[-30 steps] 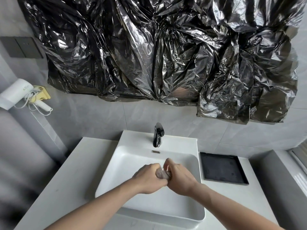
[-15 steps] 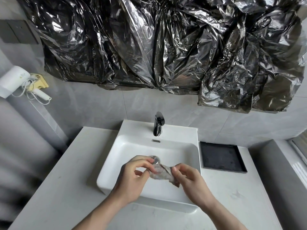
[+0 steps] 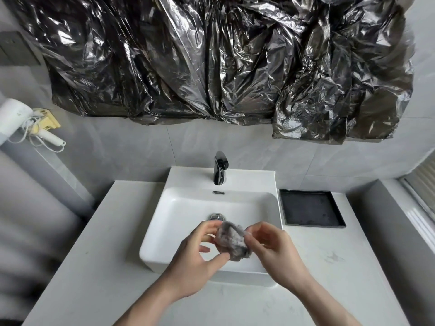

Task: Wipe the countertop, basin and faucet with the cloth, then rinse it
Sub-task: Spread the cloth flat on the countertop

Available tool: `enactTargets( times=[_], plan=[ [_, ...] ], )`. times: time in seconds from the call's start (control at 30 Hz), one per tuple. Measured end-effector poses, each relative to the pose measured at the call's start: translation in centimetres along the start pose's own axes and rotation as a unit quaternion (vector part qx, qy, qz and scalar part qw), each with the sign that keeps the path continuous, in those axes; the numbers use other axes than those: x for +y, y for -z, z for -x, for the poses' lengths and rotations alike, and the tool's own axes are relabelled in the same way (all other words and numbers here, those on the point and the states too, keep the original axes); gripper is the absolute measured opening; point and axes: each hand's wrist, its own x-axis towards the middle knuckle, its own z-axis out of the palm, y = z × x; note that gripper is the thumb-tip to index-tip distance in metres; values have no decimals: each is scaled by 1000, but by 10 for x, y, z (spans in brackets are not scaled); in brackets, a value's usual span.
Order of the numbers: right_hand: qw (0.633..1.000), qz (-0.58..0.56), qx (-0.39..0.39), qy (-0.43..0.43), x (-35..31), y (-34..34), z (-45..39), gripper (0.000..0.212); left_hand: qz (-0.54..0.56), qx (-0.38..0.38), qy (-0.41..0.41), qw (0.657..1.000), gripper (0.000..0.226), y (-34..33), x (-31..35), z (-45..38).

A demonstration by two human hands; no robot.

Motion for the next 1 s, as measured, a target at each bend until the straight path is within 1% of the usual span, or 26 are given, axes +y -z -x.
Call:
enactTargets(
  times=[0.07,0.13,0.17,0.23,0.27,0.3,0.33,0.37,0.43,0.47,0.5,0.53,0.6,0.67,0.73,0.77,0.83,0.9,0.97,1.0],
  plan=[
    [1000,-3,-6,-4,-4,-1,4,9,-15,22,7,1000,45,-1,-6,-4],
    [1000,11,1,-5,-5,0,8,13,-29,10,30,999,35,3,-15,-5],
    [1000,28,12,-3,-4,0,10,17,-53,2,32,998,27,7,-19,-4],
    [998,55,29,1,-3,1,17,22,-99,3,8,995,16,15,-26,3],
    [998,59,33,0,-4,0,21,24,-106,-6,-8,994,16,19,-29,7],
    [998,58,34,-3,-5,-2,25,26,-100,-34,-11,994,20,22,-31,12],
    [998,47,31,-9,-7,-5,29,28,-81,-79,-2,994,26,25,-30,16],
    [999,26,24,-18,-9,-8,33,28,-38,-134,21,990,31,27,-28,19],
    [999,-7,1,-33,-14,-14,43,23,101,-226,84,965,42,30,-22,27],
    [999,-8,-9,-37,-16,-17,48,19,157,-242,105,952,45,30,-20,30],
    [999,-6,-15,-41,-18,-19,53,16,180,-237,121,947,48,31,-20,33],
    [999,-4,-17,-45,-21,-21,58,14,172,-225,132,950,48,32,-19,36],
    [999,1,-16,-47,-28,-24,68,11,102,-214,146,961,40,35,-22,43],
    [999,15,-23,-43,-33,-27,79,9,72,-241,166,954,28,38,-26,52],
    [998,39,-39,-39,-36,-30,89,8,77,-284,185,937,11,38,-31,60],
    [996,57,-49,-38,-37,-31,94,11,68,-304,195,930,10,37,-34,64],
    [993,87,-64,-37,-39,-35,104,24,34,-339,205,918,24,35,-42,69],
    [991,113,-63,-45,-37,-39,114,37,-6,-360,192,913,34,30,-45,73],
    [985,152,-49,-60,-30,-39,122,42,-61,-341,142,927,37,24,-46,76],
    [981,177,-44,-67,-25,-37,126,44,-79,-314,108,940,33,22,-47,77]
  ],
)
